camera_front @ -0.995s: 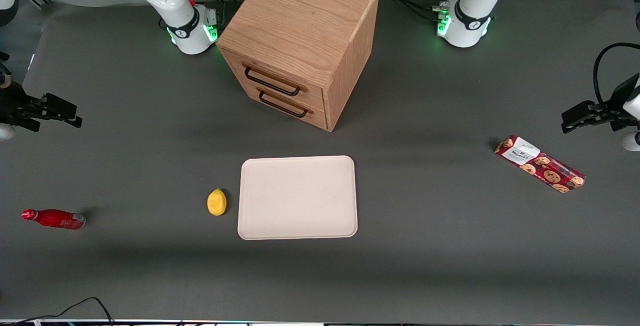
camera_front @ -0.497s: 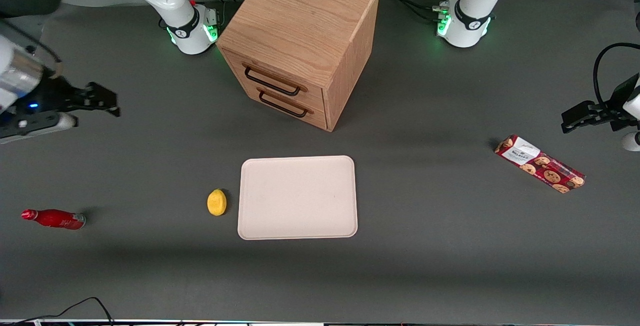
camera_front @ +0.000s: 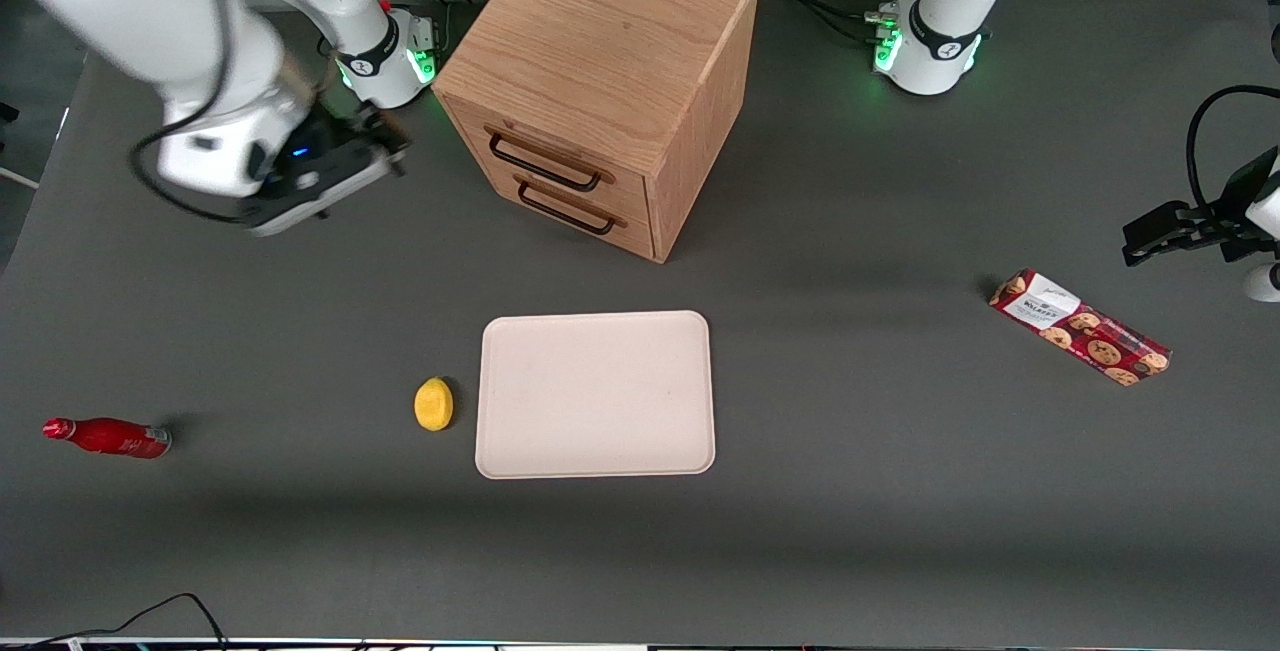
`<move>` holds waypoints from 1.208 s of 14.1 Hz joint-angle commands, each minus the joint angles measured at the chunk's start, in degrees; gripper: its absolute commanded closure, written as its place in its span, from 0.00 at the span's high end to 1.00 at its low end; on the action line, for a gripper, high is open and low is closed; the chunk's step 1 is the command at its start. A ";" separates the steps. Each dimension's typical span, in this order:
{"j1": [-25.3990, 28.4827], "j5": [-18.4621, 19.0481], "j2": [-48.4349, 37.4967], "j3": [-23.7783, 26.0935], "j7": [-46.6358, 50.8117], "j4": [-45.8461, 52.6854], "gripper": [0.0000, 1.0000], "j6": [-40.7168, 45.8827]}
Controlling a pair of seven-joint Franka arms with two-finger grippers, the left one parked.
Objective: Open upper drawer
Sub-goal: 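Move the right gripper toward the upper drawer's black handle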
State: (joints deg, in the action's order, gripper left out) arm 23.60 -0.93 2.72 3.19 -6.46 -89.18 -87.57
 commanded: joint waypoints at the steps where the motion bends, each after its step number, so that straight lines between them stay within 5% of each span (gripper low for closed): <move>1: 6.09 -2.83 1.40 -1.17 0.48 1.29 1.00 0.30; 3: 8.47 -6.35 2.72 -1.26 0.49 2.16 1.00 -0.31; 7: 9.45 -7.42 4.65 -1.70 0.22 3.31 1.00 -0.58; 11: 8.13 -19.70 6.68 -4.06 -0.65 2.70 1.00 -0.41; 17: 6.46 -20.34 10.89 -4.25 -9.35 0.59 1.00 -0.05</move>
State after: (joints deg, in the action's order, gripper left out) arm 30.68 -19.67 11.49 -0.92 -12.22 -88.62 -88.37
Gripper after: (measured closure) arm 0.000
